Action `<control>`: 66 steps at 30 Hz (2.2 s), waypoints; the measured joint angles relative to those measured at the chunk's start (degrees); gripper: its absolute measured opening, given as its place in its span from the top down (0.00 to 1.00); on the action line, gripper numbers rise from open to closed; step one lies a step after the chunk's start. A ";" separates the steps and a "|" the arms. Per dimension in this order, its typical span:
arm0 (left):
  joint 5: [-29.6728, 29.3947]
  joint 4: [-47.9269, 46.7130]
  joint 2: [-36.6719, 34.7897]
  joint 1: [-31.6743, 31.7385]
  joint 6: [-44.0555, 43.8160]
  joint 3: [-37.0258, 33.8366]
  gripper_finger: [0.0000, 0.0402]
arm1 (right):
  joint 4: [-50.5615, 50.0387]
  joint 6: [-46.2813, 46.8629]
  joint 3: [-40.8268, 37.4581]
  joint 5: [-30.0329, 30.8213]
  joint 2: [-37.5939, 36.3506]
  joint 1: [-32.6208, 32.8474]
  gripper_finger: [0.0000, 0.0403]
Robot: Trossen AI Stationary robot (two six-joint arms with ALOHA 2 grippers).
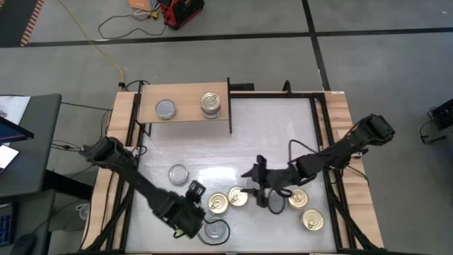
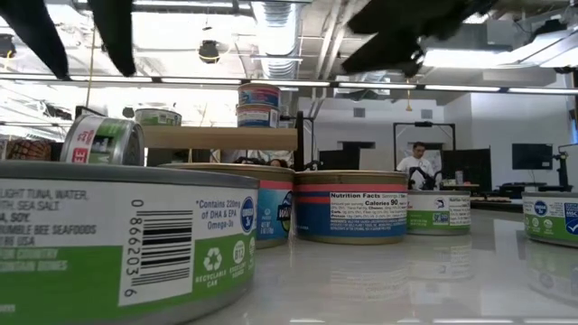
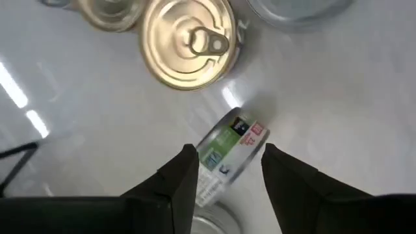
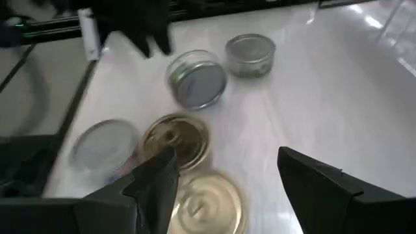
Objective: Stack canned seafood by type on shelf
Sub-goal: Stack the green-white tuna can on top of the green-white tuna can on the shelf
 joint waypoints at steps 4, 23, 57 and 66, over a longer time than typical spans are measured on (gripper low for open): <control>8.50 1.13 0.00 4.03 8.46 -0.02 0.59 | -6.38 2.99 0.01 0.16 -4.16 0.51 0.29; 14.40 0.54 0.11 7.38 27.92 -0.02 0.37 | -4.74 3.93 0.05 3.97 -2.51 -0.11 0.29; 17.45 -8.54 -5.20 18.19 17.79 -5.31 0.68 | -6.37 -0.98 0.05 6.46 -3.44 -2.81 0.29; 21.45 -9.08 -26.90 34.06 7.69 -6.42 0.68 | -7.21 -11.18 0.05 6.08 -3.44 -9.47 0.29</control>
